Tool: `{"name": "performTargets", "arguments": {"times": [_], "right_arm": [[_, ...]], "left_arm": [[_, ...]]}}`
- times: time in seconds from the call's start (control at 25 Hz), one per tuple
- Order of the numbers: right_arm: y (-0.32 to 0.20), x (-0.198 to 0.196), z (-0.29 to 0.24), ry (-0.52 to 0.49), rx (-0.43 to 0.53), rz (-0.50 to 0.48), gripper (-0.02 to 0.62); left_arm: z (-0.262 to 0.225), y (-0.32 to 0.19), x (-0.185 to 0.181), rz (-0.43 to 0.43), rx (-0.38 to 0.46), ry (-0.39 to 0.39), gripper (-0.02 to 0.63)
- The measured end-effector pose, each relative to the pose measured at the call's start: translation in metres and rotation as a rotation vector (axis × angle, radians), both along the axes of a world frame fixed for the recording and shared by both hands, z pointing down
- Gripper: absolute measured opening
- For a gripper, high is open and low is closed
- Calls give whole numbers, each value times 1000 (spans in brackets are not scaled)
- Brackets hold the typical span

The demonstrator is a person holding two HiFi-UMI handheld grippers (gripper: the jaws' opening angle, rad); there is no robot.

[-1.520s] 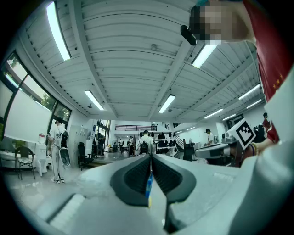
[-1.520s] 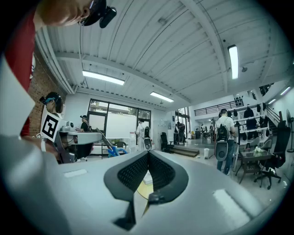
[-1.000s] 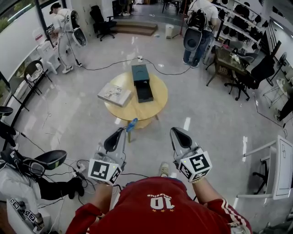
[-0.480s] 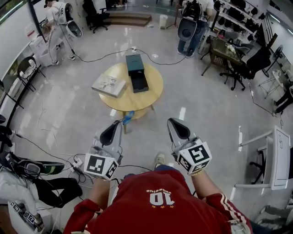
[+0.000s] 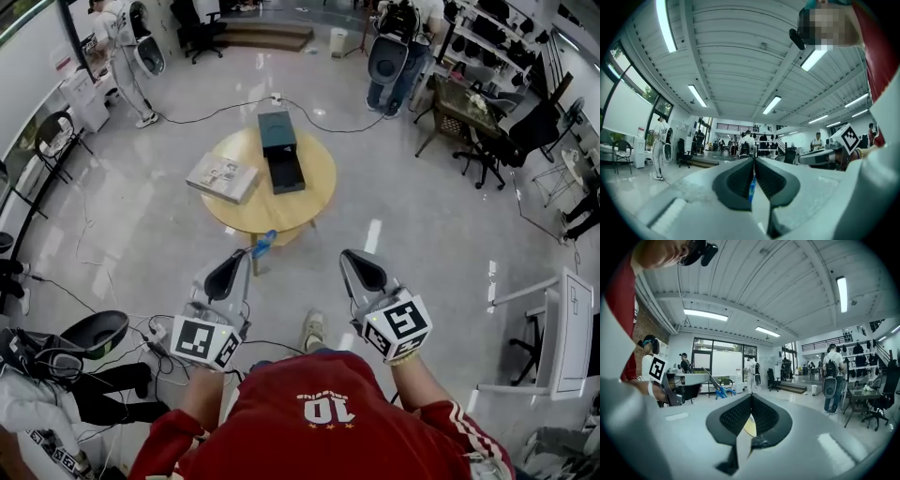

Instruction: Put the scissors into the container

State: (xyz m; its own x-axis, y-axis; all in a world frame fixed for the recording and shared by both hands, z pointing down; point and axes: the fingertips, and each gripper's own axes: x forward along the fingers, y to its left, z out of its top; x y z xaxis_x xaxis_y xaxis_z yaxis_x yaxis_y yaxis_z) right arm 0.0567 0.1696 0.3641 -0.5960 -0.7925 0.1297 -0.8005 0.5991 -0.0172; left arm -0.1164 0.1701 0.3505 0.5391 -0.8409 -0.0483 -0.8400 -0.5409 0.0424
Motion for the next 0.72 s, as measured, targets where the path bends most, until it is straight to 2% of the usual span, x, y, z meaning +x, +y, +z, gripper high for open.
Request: {"name": "performTargets", "arguments": {"times": [0.4,0.72], "right_arm": [[-57,11,-7,-15,6,-50,-9],[-142,-6,-10,-30,19,-94,-9]], "left_arm": [[-3,-48,10,-29,-6,-11,12],[-5,-126,2,-44,5,-30,12]]}}
